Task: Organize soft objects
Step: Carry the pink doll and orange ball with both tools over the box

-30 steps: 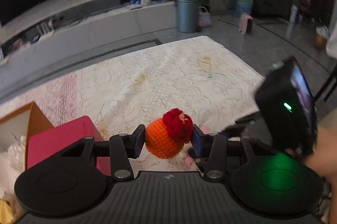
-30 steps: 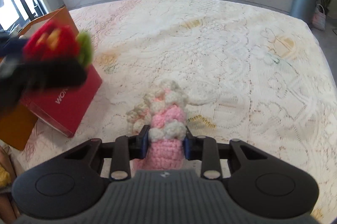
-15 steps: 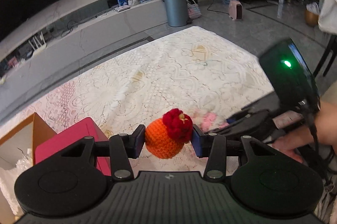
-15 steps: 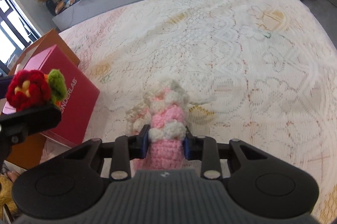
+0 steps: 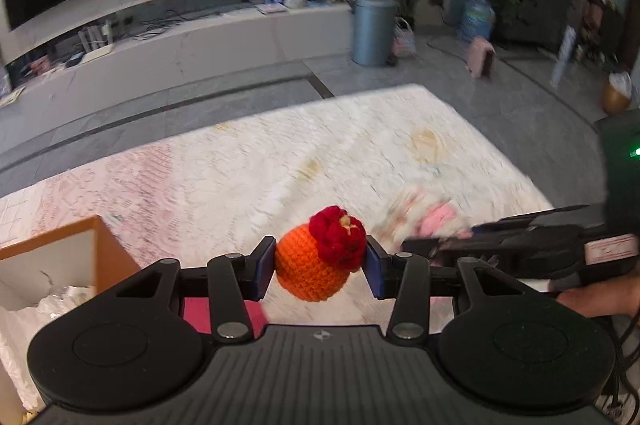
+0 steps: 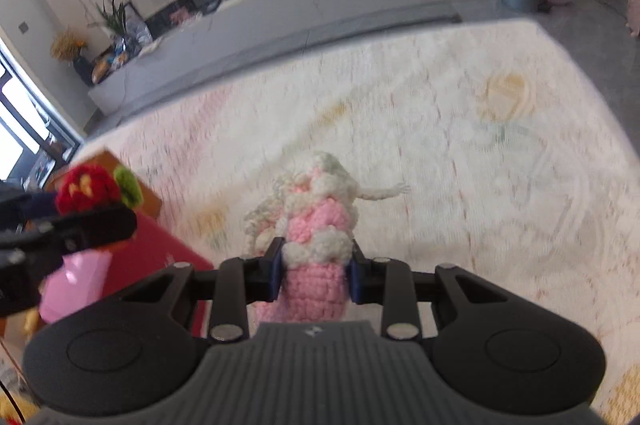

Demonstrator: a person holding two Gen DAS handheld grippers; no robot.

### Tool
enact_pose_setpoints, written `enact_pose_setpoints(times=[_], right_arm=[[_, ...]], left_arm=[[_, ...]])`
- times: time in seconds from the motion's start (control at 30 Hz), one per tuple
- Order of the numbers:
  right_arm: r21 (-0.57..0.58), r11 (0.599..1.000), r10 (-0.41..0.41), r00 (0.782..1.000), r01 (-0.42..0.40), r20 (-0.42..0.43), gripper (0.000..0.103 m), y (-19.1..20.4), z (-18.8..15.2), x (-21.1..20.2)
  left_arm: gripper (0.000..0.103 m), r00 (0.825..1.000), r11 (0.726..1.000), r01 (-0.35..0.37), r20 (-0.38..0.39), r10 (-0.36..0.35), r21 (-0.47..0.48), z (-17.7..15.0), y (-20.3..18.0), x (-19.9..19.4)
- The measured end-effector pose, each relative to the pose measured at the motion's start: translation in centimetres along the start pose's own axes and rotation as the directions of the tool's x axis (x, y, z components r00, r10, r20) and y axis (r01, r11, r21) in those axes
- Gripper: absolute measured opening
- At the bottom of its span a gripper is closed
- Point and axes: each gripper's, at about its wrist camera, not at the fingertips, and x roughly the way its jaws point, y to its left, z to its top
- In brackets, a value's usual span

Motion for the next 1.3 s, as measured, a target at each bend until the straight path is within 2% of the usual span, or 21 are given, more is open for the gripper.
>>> enact_pose_setpoints(times=[0.1, 0.2, 0.3, 0.43, 0.53, 0.67, 0.8, 0.87, 1.03, 1.1, 1.17, 1.23, 1.3], right_arm=[[0.048, 0.999, -0.017, 0.996, 0.013, 0.089, 0.030, 1.6, 2.5, -0.7], [0.044, 0.998, -0.056, 0.992, 0.051, 0.111, 0.030, 4.1, 4.6, -0.7], [0.021, 1.000, -0.019, 0.992, 0.017, 0.123, 0.030, 7.2, 6.2, -0.7], [-0.029, 0.999, 0.032, 0.989, -0.028, 0.147, 0.030, 11.8, 7.7, -0.9], [-0.052, 0.997, 0.073, 0.983, -0.065, 0.170, 0.030, 15.3, 8.3, -1.1], [-0.094, 0.987, 0.140, 0.978, -0.127, 0.155, 0.030, 20.2, 8.4, -0.9], [-0.157, 0.970, 0.205, 0.971, -0.185, 0.120, 0.030, 25.0, 7.4, -0.6], [-0.168, 0.959, 0.247, 0.964, -0.229, 0.095, 0.030, 26.8, 6.4, -0.3], [-0.252, 0.928, 0.277, 0.960, -0.276, -0.030, 0.030, 30.0, 2.9, 1.9], [-0.280, 0.917, 0.267, 0.958, -0.285, -0.102, 0.030, 30.5, 1.6, 3.8], [-0.327, 0.915, 0.205, 0.971, -0.234, -0.123, 0.030, 30.8, 0.6, 5.5], [-0.339, 0.917, 0.173, 0.975, -0.211, -0.138, 0.030, 30.2, 0.5, 7.1], [-0.345, 0.916, 0.159, 0.976, -0.203, -0.151, 0.030, 29.5, 0.2, 7.9]], left_arm=[[0.052, 0.998, 0.998, -0.065, 0.025, 0.066, -0.026, 1.2, 1.9, -0.4], [0.052, 0.995, 0.993, -0.084, 0.052, 0.089, -0.087, 2.3, 4.5, -1.5], [0.052, 0.989, 0.986, -0.130, 0.061, 0.136, -0.103, 2.9, 7.4, -2.8], [0.052, 0.971, 0.968, -0.217, 0.073, 0.227, -0.128, 2.9, 11.5, -5.0], [0.052, 0.977, 0.953, -0.186, 0.055, 0.205, -0.239, 2.2, 15.2, -7.0], [0.052, 0.978, 0.918, -0.162, 0.064, 0.198, -0.362, 0.4, 19.7, -9.8], [0.052, 0.994, 0.841, -0.040, 0.066, 0.090, -0.539, -2.4, 24.3, -11.2], [0.052, 0.993, 0.813, -0.024, 0.080, 0.087, -0.582, -3.8, 26.0, -11.6], [0.052, 0.988, 0.775, -0.030, 0.096, 0.117, -0.631, -7.3, 27.9, -11.9], [0.052, 0.986, 0.770, -0.025, 0.111, 0.124, -0.637, -8.6, 28.0, -11.5], [0.052, 0.985, 0.786, -0.013, 0.126, 0.115, -0.618, -9.7, 27.7, -10.8], [0.052, 0.986, 0.813, 0.020, 0.147, 0.081, -0.582, -10.8, 27.0, -10.0], [0.052, 0.986, 0.819, 0.067, 0.161, 0.032, -0.570, -11.7, 26.9, -9.3]])
